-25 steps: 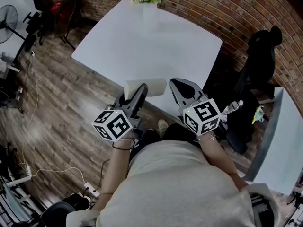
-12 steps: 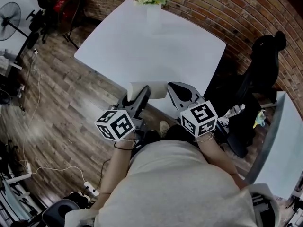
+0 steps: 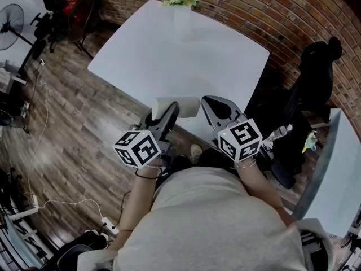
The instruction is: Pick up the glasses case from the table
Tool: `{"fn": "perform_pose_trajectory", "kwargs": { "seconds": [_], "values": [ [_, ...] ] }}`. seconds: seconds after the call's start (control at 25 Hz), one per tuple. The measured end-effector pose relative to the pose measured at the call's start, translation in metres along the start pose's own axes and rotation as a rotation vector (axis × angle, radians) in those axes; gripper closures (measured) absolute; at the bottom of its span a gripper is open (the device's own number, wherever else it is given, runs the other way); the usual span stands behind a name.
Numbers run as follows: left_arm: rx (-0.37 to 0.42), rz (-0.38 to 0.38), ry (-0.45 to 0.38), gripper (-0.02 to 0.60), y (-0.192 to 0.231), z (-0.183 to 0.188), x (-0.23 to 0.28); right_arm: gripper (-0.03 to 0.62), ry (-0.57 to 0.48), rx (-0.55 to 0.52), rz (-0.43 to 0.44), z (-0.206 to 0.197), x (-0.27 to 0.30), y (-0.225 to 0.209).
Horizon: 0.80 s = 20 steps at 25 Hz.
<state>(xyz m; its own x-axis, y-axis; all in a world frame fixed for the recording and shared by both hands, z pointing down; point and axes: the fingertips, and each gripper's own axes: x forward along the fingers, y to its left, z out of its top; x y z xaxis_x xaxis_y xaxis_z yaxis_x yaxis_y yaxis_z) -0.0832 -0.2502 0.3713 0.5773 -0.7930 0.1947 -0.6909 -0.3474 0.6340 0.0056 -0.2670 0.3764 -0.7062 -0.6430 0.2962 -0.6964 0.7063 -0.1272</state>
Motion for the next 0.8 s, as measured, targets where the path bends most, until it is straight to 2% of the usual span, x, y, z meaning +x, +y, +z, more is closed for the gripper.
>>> {"fn": "perform_pose_trajectory", "kwargs": {
  "seconds": [0.56, 0.8],
  "values": [
    [0.004, 0.01, -0.002, 0.428, 0.0012, 0.0012, 0.0028, 0.595, 0.017, -0.012, 0.022, -0.0021, 0.0017, -0.0001],
    [-0.018, 0.017, -0.006, 0.428, 0.0044, -0.0005, 0.0046, 0.595, 0.021, 0.004, 0.048, -0.0052, 0.003, 0.0012]
  ]
}}
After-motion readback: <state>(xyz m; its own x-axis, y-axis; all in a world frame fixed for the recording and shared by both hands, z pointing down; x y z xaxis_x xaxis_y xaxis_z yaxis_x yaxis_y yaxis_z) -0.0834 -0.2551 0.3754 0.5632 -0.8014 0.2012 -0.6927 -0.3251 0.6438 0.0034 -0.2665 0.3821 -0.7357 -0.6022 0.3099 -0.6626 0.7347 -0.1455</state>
